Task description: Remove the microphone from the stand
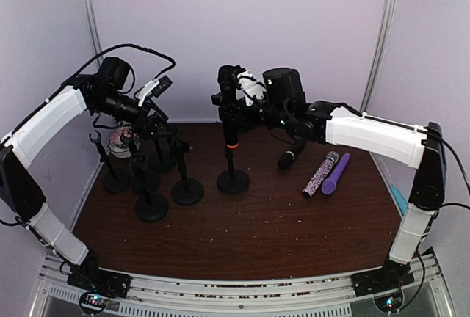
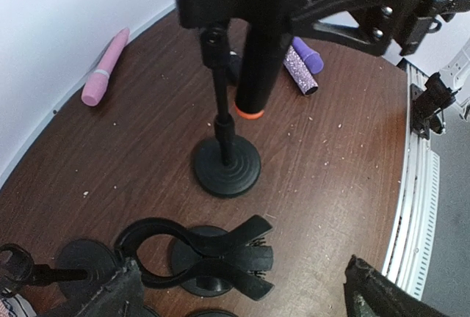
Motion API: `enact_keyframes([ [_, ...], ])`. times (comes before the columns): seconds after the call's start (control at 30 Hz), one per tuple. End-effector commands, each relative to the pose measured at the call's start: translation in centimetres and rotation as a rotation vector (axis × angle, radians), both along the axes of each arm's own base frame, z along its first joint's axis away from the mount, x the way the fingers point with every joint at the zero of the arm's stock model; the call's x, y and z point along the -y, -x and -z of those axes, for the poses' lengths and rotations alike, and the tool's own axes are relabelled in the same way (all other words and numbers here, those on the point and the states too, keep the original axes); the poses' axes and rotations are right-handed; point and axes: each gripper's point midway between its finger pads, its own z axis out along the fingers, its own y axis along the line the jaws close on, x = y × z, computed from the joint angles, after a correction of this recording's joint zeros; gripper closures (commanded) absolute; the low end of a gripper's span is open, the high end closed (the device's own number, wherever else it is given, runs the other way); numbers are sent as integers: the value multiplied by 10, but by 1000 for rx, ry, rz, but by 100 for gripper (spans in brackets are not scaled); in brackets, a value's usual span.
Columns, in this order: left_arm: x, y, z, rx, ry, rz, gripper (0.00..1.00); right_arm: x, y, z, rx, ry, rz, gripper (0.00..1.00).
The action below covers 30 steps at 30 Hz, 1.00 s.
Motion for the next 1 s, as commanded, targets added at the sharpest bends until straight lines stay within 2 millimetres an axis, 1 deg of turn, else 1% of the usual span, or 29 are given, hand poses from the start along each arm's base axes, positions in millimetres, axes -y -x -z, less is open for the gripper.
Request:
enact_keyframes([
  [0.0,13,-2,-15,20,57,41,2,13,43,-46,40,-111,-133,81],
  [0.1,16,2,-15,12,45,73,2,21,61,-39,24,-111,-178,81],
  [0.27,20,11,-16,5,51,114,2,29,84,-24,-3,-91,-251,79],
  [0.43,32,18,-14,8,50,162,2,36,98,-14,-10,-62,-288,74],
  [0.47,37,22,-14,13,49,180,2,37,99,-11,-13,-57,-288,72],
  [0.53,43,25,-13,25,39,205,2,40,100,-6,-23,-48,-285,62],
  [0.57,46,27,-13,33,36,216,2,41,100,-2,-30,-43,-282,56],
  [0.6,49,27,-12,35,33,224,2,42,100,2,-38,-40,-275,46],
  [0.7,54,23,-10,35,29,232,2,46,95,11,-59,-39,-231,28],
  [0.77,57,19,-11,46,32,235,2,50,91,9,-59,-54,-195,20],
  [0.83,60,15,-15,68,40,237,2,54,90,1,-49,-81,-169,13],
  [0.9,65,12,-19,86,50,248,2,60,91,-11,-30,-120,-147,10],
  [0.97,71,10,-22,108,53,269,2,64,92,-20,-17,-160,-128,9],
])
